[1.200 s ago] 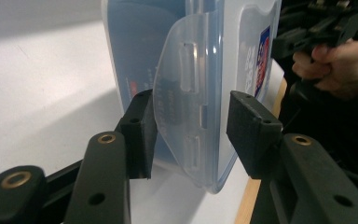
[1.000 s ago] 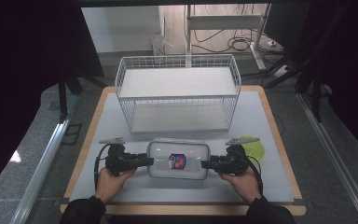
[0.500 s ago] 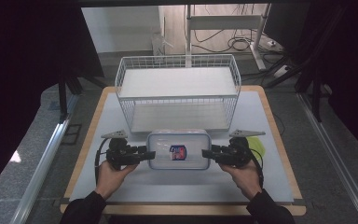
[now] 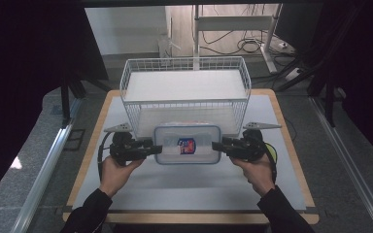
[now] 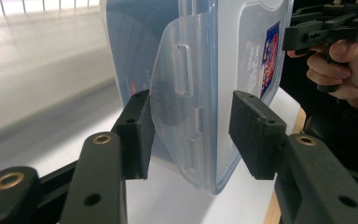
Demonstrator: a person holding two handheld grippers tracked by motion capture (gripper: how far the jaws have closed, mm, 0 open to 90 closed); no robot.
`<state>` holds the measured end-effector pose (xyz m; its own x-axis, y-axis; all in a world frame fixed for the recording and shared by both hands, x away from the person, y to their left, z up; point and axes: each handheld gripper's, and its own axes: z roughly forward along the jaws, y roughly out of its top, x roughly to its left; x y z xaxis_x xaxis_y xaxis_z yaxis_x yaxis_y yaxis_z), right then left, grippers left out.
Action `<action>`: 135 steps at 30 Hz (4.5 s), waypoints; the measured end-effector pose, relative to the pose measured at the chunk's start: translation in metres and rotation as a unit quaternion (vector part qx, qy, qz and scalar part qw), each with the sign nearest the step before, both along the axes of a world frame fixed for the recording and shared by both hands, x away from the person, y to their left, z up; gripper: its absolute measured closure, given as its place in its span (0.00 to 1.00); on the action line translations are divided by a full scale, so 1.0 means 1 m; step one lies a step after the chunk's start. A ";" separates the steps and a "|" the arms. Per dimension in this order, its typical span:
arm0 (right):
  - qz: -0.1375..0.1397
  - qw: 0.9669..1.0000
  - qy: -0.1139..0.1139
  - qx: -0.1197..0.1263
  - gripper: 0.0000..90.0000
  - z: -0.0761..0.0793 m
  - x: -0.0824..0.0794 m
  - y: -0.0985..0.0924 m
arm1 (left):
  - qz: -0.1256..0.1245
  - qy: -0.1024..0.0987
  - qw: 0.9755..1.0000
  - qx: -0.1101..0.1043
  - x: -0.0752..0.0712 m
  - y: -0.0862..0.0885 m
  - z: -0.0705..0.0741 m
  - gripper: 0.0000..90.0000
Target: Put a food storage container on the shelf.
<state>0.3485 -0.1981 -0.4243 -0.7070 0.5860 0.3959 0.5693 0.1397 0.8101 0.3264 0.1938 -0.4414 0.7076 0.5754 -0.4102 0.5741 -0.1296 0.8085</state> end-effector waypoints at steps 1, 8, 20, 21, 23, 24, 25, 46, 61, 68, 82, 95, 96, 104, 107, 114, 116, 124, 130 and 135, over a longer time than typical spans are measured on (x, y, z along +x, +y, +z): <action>0.000 1.000 -0.001 0.001 0.59 0.003 0.001 0.000 | 0.001 -0.002 1.000 0.001 0.001 0.000 0.004 0.57; -0.002 1.000 -0.011 0.017 0.59 0.024 0.013 0.001 | 0.007 -0.016 1.000 0.004 0.010 0.001 0.030 0.57; -0.008 0.999 -0.035 0.018 0.59 0.065 0.033 0.005 | 0.010 -0.031 0.999 -0.006 0.030 0.004 0.064 0.57; -0.009 0.999 -0.038 0.019 0.59 0.069 0.035 0.006 | 0.012 -0.031 0.999 -0.007 0.032 0.005 0.068 0.57; -0.010 0.999 -0.043 0.019 0.58 0.076 0.039 0.007 | 0.011 -0.034 0.999 -0.008 0.036 0.006 0.073 0.57; -0.010 0.999 -0.043 0.019 0.58 0.079 0.040 0.007 | 0.011 -0.035 0.999 -0.009 0.038 0.007 0.075 0.57; -0.011 0.999 -0.044 0.019 0.58 0.082 0.042 0.008 | 0.012 -0.034 0.999 -0.011 0.040 0.007 0.078 0.57; -0.030 0.998 -0.046 0.037 0.58 0.116 0.085 0.016 | 0.023 -0.033 0.999 -0.032 0.088 0.015 0.111 0.56; -0.042 0.998 -0.029 0.042 0.58 0.122 0.118 0.024 | 0.041 -0.017 0.998 -0.050 0.118 0.020 0.110 0.55; -0.044 0.998 -0.023 0.047 0.58 0.118 0.125 0.025 | 0.042 -0.021 0.998 -0.045 0.122 0.021 0.111 0.55; -0.054 0.996 -0.032 0.056 0.55 0.110 0.133 0.024 | 0.048 -0.038 0.998 -0.028 0.125 0.017 0.112 0.51; -0.067 0.996 -0.034 0.046 0.54 0.097 0.138 0.031 | 0.060 -0.008 0.997 -0.043 0.143 0.016 0.104 0.33; -0.067 0.996 -0.034 0.047 0.54 0.097 0.138 0.031 | 0.060 -0.012 0.997 -0.037 0.145 0.016 0.104 0.30; -0.071 0.994 -0.056 0.059 0.55 0.100 0.132 0.024 | 0.086 -0.053 0.995 -0.006 0.137 0.021 0.108 0.18; -0.068 0.993 -0.069 0.068 0.56 0.098 0.128 0.019 | 0.087 -0.089 0.992 0.017 0.125 0.022 0.109 0.24; -0.059 0.991 -0.121 -0.002 0.79 0.091 0.100 0.017 | 0.073 -0.128 0.989 0.026 0.091 0.023 0.100 0.56; -0.051 0.990 -0.128 -0.009 0.87 0.086 0.094 0.020 | 0.064 -0.131 0.989 0.026 0.084 0.020 0.096 0.68; -0.026 0.992 -0.124 -0.027 0.97 0.073 0.096 0.041 | 0.071 -0.128 0.987 0.059 0.092 -0.001 0.086 0.89; -0.043 0.992 -0.120 -0.024 0.98 0.071 0.106 0.040 | 0.081 -0.118 0.987 0.066 0.106 -0.007 0.083 0.90; -0.063 0.992 -0.112 -0.019 0.98 0.068 0.116 0.034 | 0.087 -0.113 0.987 0.071 0.113 -0.009 0.081 0.89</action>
<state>0.4643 -0.1637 -0.3562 -0.6948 0.6870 0.2127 0.3905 0.1120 0.9138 0.4395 0.1853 -0.3608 0.6573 0.7365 -0.1598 0.4050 -0.1664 0.8990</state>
